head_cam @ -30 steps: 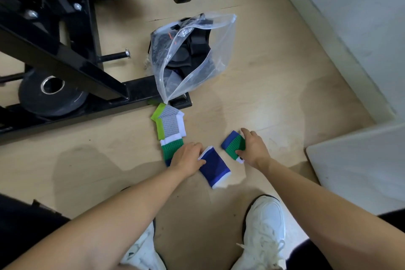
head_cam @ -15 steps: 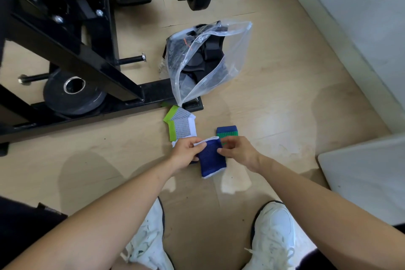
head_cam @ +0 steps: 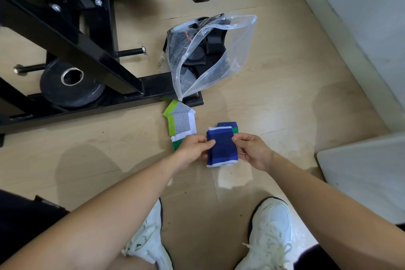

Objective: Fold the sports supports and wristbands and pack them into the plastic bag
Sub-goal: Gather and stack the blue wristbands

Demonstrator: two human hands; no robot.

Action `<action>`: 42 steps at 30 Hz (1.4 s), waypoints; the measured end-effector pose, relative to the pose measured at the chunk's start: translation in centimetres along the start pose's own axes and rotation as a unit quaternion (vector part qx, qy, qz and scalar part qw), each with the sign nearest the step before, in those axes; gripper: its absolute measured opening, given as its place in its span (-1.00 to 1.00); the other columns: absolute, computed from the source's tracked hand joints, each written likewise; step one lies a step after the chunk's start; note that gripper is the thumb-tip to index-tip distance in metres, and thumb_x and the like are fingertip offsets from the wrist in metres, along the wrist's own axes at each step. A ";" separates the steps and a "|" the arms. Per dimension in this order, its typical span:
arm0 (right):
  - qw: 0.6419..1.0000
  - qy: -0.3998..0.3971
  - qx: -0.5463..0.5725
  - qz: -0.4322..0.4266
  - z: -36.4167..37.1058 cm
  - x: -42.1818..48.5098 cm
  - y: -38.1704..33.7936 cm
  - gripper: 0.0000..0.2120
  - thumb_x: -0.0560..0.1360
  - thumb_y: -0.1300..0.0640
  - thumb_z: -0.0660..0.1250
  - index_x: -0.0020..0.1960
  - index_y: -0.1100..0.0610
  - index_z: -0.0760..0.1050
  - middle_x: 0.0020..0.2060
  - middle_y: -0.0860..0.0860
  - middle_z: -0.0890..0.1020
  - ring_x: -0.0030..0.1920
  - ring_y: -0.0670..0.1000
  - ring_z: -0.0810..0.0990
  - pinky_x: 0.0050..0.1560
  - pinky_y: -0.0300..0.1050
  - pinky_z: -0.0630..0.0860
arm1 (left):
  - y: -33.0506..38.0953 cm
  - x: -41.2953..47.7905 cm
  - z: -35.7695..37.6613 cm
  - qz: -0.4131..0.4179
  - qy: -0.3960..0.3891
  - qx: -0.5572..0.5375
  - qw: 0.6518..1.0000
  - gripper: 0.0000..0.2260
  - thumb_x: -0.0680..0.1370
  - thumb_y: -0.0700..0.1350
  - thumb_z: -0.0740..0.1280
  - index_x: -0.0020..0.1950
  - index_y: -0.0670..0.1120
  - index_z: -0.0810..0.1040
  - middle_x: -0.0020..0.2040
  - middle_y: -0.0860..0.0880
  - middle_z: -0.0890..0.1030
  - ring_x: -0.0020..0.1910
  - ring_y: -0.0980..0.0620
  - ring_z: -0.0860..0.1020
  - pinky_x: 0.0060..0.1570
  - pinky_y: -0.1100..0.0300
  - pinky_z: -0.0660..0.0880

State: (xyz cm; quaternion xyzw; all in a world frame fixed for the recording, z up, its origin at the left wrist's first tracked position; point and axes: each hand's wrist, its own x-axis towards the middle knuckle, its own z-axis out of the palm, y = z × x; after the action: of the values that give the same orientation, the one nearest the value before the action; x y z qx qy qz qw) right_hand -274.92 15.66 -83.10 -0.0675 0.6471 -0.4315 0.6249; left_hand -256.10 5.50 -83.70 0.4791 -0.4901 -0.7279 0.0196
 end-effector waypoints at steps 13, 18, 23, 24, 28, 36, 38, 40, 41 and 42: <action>0.989 0.136 -0.022 -0.051 -1.1 -0.5 -1.7 -0.80 0.66 0.24 0.15 -0.09 0.12 0.47 -0.22 0.06 0.60 -0.27 0.03 0.58 -0.19 -0.04 0.54 | 1.3 -0.3 -1.9 -0.007 0.072 -0.126 0.989 -0.92 0.67 -0.13 0.27 0.07 -0.10 0.55 0.08 -0.15 0.68 0.00 -0.07 0.65 -0.02 0.05 0.62; 0.998 0.064 -0.005 -0.027 0.1 -1.0 -2.7 -0.79 0.67 0.22 0.14 -0.08 0.12 0.49 -0.06 0.11 0.66 -0.11 0.08 0.63 -0.01 0.00 0.61 | 2.5 -0.7 -1.7 0.004 -0.015 -0.165 0.986 -0.86 0.64 -0.20 0.33 0.19 -0.09 0.57 0.14 -0.11 0.70 0.05 -0.07 0.68 0.14 -0.02 0.59; 0.997 -0.013 0.073 -0.003 1.6 -1.2 -3.4 -0.80 0.68 0.21 0.14 0.15 0.17 0.53 0.01 0.10 0.69 -0.02 0.06 0.68 0.00 0.01 0.61 | 3.2 -0.6 -0.2 0.037 -0.009 -0.149 0.988 -0.87 0.61 -0.24 0.36 0.16 -0.12 0.56 0.03 -0.10 0.72 0.00 -0.08 0.69 0.02 0.00 0.63; 0.996 -0.027 0.081 0.000 1.9 -1.4 -3.6 -0.79 0.68 0.20 0.13 0.19 0.18 0.52 0.02 0.10 0.68 -0.01 0.06 0.68 0.00 0.00 0.61 | 3.2 -0.5 0.0 0.045 0.024 -0.139 0.989 -0.90 0.60 -0.25 0.38 0.09 -0.11 0.58 -0.01 -0.09 0.73 -0.03 -0.08 0.69 -0.05 0.03 0.63; 0.994 -0.071 0.080 0.001 2.4 -1.7 -4.1 -0.73 0.67 0.08 0.19 0.30 0.14 0.50 0.16 0.09 0.65 0.12 0.07 0.65 0.05 -0.02 0.61 | 3.1 0.0 0.5 0.069 0.149 -0.079 0.983 -0.91 0.51 -0.23 0.50 -0.05 -0.10 0.63 -0.06 -0.09 0.71 -0.02 -0.14 0.70 0.02 -0.04 0.65; 0.994 -0.079 0.053 -0.055 3.2 -1.7 -3.9 -0.64 0.54 0.41 0.31 0.32 0.25 0.47 0.17 0.22 0.63 0.15 0.21 0.63 0.10 0.12 0.60 | 4.4 -0.8 1.0 0.068 0.128 -0.079 0.986 -0.78 0.50 -0.15 0.52 0.12 -0.13 0.62 0.00 -0.04 0.73 -0.03 0.02 0.70 -0.10 0.23 0.62; 0.994 -0.081 0.048 -0.063 3.5 -2.0 -4.1 -0.63 0.53 0.43 0.31 0.32 0.25 0.47 0.16 0.23 0.63 0.14 0.22 0.64 0.06 0.11 0.61 | 4.8 -1.0 1.1 0.077 0.134 -0.074 0.985 -0.77 0.49 -0.15 0.52 0.12 -0.14 0.62 0.00 -0.03 0.73 -0.04 0.04 0.70 -0.13 0.25 0.61; 0.995 -0.059 0.025 -0.077 3.8 -2.5 -4.6 -0.65 0.52 0.43 0.33 0.28 0.25 0.51 0.13 0.25 0.64 0.09 0.21 0.66 0.02 0.11 0.64 | 5.2 -1.4 1.1 0.089 0.137 -0.070 0.984 -0.78 0.50 -0.17 0.52 0.10 -0.15 0.62 -0.01 -0.03 0.73 -0.04 0.03 0.70 -0.16 0.28 0.60; 0.995 -0.040 0.006 -0.087 3.9 -2.8 -4.9 -0.67 0.52 0.43 0.34 0.26 0.26 0.52 0.12 0.27 0.64 0.05 0.20 0.67 0.00 0.11 0.65 | 5.5 -1.7 1.1 0.092 0.132 -0.071 0.984 -0.81 0.50 -0.18 0.51 0.09 -0.14 0.63 -0.01 -0.02 0.73 -0.03 0.02 0.70 -0.15 0.27 0.60; 0.995 -0.019 -0.011 -0.096 4.1 -3.2 -5.3 -0.69 0.52 0.42 0.35 0.24 0.27 0.54 0.10 0.29 0.65 0.02 0.20 0.68 0.00 0.12 0.66 | 6.0 -2.0 1.0 0.096 0.123 -0.072 0.985 -0.83 0.52 -0.20 0.49 0.09 -0.12 0.63 -0.01 -0.01 0.73 -0.01 0.00 0.70 -0.12 0.25 0.61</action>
State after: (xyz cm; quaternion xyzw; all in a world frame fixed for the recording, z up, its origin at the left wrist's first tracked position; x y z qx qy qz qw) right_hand -273.11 12.43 -76.67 -0.1441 0.6306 -0.4809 0.5919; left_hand -258.36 4.08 -77.93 0.5133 -0.4736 -0.6916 0.1843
